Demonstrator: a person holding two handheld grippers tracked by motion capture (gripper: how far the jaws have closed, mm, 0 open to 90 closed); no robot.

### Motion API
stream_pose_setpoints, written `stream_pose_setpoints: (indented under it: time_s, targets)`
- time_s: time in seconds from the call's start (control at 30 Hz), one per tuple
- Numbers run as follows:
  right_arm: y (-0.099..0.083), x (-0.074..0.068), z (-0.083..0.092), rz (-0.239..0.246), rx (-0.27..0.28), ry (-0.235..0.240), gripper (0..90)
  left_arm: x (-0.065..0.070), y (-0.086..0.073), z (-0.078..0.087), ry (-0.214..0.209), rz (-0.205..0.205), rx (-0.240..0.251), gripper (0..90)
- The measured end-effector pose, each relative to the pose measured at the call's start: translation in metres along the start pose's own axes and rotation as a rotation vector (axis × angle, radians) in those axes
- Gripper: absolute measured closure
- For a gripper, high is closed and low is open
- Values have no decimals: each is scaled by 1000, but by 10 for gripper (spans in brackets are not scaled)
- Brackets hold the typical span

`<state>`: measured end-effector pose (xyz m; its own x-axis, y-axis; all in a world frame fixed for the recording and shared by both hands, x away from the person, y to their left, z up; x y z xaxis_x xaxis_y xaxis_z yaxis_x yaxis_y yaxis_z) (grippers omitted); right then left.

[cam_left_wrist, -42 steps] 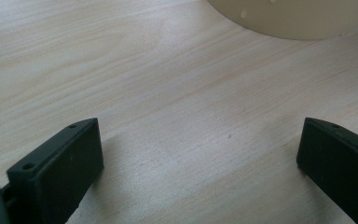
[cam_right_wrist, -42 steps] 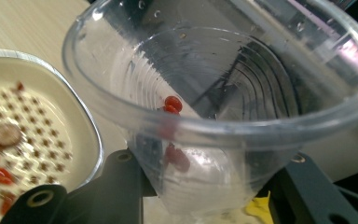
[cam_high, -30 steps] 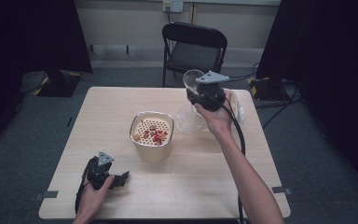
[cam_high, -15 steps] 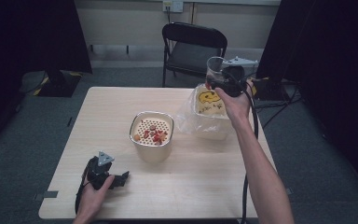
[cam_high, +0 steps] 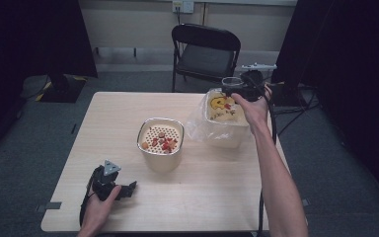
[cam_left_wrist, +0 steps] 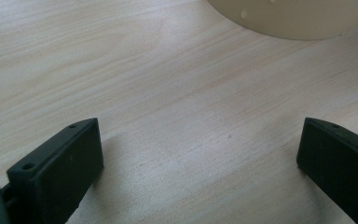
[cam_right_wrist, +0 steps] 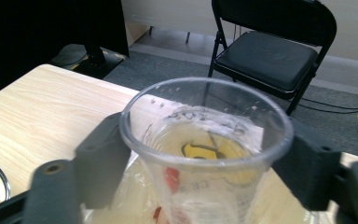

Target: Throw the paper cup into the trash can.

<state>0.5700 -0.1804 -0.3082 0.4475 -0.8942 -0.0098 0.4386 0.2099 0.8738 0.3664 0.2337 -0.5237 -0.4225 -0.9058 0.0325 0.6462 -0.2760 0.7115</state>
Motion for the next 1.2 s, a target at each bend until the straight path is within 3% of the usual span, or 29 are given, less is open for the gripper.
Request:
stream_pose_setpoints:
  time_s: [0.2, 0.5, 0.7, 1.03, 1.2]
  targets:
    - [1, 3, 2, -1, 13, -19, 153, 0, 0, 0, -1, -1, 0, 0]
    - [-10, 4, 17, 6, 7, -7, 159, 0, 0, 0, -2, 0, 0, 0]
    - [-28, 3, 34, 5, -4, 8, 161, 0, 0, 0, -2, 1, 0, 0]
    - [-61, -11, 64, 67, -23, 46, 151, -1, 0, 0, -3, -3, -3, 0]
    - [-81, -20, 76, 44, -27, 82, 157, -1, 0, 0, -4, -5, -4, 0]
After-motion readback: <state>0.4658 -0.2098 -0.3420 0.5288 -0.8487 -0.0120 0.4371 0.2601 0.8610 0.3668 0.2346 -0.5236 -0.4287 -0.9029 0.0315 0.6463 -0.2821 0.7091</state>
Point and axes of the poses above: each handheld gripper's, and its own axes: z roughly backward along the jaws, y roughly out of its top, x roughly to its right, the point moved 3 cm from there along -z, roughly forward along the jaws, and after that the axes turned 2 degrees about z, right-handed, at the moved point
